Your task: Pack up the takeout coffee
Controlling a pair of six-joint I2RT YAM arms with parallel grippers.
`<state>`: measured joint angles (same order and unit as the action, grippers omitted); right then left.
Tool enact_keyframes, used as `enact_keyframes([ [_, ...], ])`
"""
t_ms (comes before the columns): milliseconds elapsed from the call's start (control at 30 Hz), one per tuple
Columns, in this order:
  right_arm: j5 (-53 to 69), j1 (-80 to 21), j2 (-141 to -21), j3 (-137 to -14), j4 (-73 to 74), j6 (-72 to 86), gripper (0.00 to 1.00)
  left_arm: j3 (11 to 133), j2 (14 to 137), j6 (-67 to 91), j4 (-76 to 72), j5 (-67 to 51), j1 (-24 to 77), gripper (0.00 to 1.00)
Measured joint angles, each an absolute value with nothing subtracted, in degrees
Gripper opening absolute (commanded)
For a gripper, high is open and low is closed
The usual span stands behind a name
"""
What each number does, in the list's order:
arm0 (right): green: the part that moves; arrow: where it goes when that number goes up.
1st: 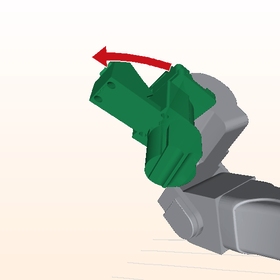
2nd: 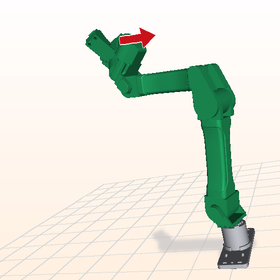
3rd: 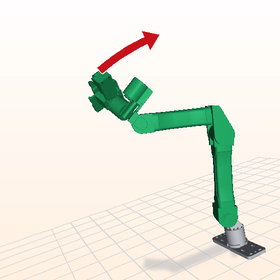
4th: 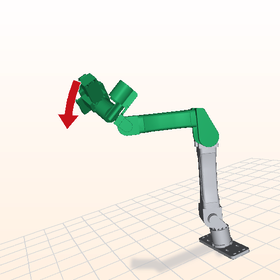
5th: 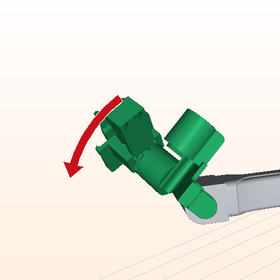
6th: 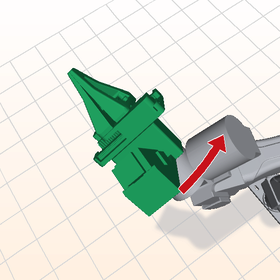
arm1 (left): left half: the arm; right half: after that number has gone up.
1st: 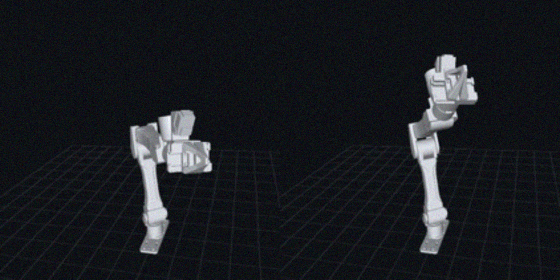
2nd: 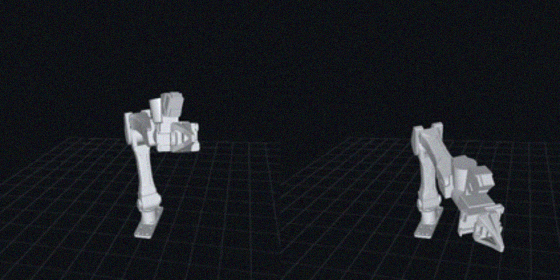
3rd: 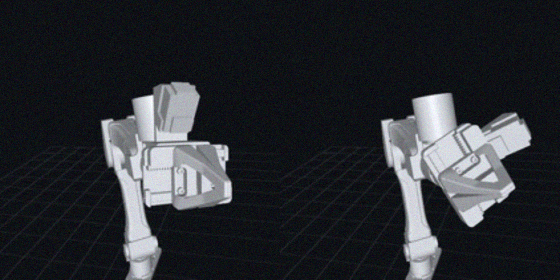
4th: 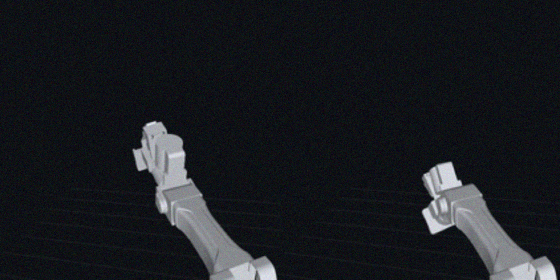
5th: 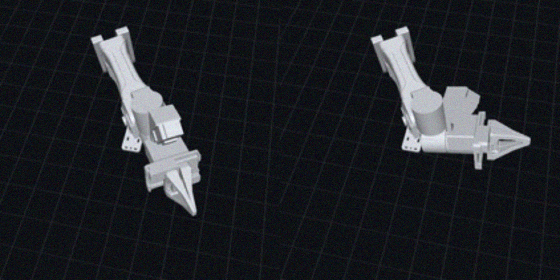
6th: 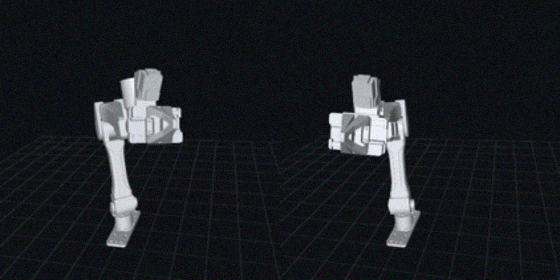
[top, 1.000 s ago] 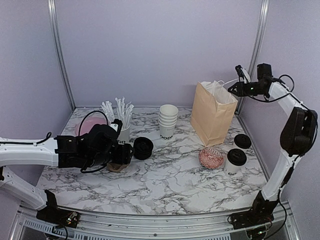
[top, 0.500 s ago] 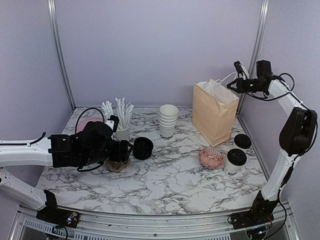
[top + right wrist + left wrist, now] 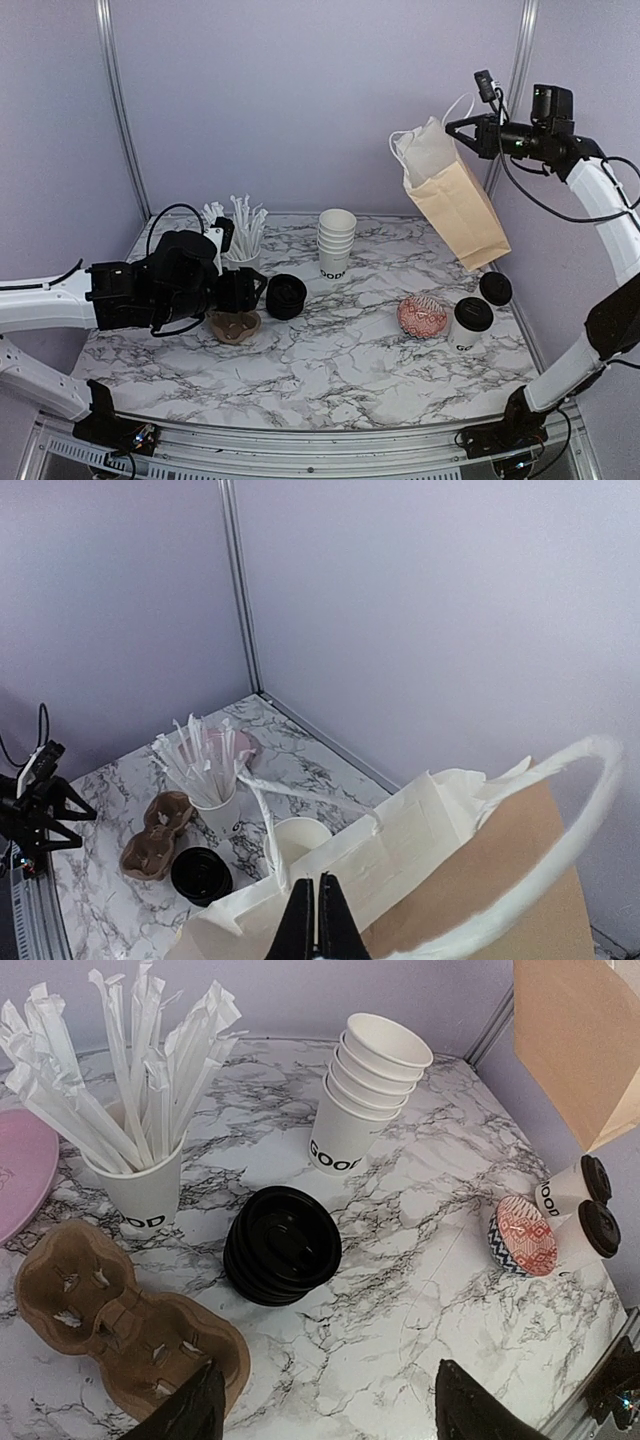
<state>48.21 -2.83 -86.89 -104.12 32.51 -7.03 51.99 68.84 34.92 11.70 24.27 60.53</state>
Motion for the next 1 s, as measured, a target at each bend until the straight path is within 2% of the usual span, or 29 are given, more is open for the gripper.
enact_keyframes([
  [300, 50.5, -12.4, -79.7, -96.2, 32.0, -7.6, 0.00, 52.5, 63.8, 33.5, 11.5, 26.8, 60.5, 0.73],
  [767, 60.7, -23.0, -79.5, -88.5, 40.0, -18.3, 0.00, 52.1, 55.3, 32.5, 15.5, 35.2, 60.3, 0.73],
  [1000, 63.5, -28.3, -79.7, -87.8, 45.1, -24.8, 0.00, 52.1, 55.4, 33.5, 19.8, 36.5, 59.7, 0.73],
])
